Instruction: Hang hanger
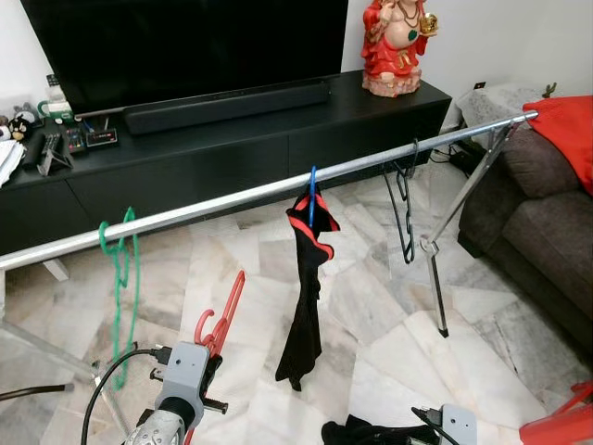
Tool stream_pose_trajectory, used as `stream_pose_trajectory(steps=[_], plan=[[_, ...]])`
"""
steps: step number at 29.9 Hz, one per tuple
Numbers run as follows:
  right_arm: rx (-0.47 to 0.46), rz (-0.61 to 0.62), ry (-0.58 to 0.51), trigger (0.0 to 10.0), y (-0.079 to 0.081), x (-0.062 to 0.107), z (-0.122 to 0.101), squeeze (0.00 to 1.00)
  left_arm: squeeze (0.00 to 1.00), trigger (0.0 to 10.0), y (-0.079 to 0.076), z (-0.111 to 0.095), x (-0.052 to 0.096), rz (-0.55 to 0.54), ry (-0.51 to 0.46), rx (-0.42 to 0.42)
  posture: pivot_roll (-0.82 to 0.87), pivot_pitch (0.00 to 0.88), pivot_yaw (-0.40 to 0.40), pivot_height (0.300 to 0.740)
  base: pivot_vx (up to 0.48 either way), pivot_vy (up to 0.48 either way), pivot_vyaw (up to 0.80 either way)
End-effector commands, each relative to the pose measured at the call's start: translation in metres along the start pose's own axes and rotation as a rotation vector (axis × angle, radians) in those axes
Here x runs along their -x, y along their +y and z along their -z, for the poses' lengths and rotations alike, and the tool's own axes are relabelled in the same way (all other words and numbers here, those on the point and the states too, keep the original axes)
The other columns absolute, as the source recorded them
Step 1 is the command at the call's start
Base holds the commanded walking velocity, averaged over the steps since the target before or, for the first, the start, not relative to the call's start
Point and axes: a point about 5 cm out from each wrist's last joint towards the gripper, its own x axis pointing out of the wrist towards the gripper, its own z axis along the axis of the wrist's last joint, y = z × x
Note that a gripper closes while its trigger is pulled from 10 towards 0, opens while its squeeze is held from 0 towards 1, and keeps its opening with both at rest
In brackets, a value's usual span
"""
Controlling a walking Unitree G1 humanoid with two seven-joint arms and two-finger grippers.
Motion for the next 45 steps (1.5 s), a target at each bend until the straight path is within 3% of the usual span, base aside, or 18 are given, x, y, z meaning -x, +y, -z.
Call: stream_pose_trajectory(steps=[1,38,45], plan=[[-0.002,0.004,0.002,10.0,-0.0021,0.0005,0.0018,0.0,0.0,10.0,0.0026,0.0032,0.0021,-0.012,0.015,0.007,0.1,0.062,-0.008,0.74,-0.3,0.0,0.0],[0.0,-0.004,-0.002,10.0,-0.0018,0.0003,0.0006,0.0,0.0,10.0,0.0014,0.0024,0.0004,-0.008,0.017,0.009,0.1,0.059,-0.011,0.74,-0.297,0.0,0.0],[-0.001,-0.005,-0.002,10.0,-0.0018,0.0002,0.0003,0.0,0.0,10.0,0.0011,0.0019,0.0002,-0.011,0.014,0.016,0.1,0.058,-0.011,0.74,-0.074,0.0,0.0]])
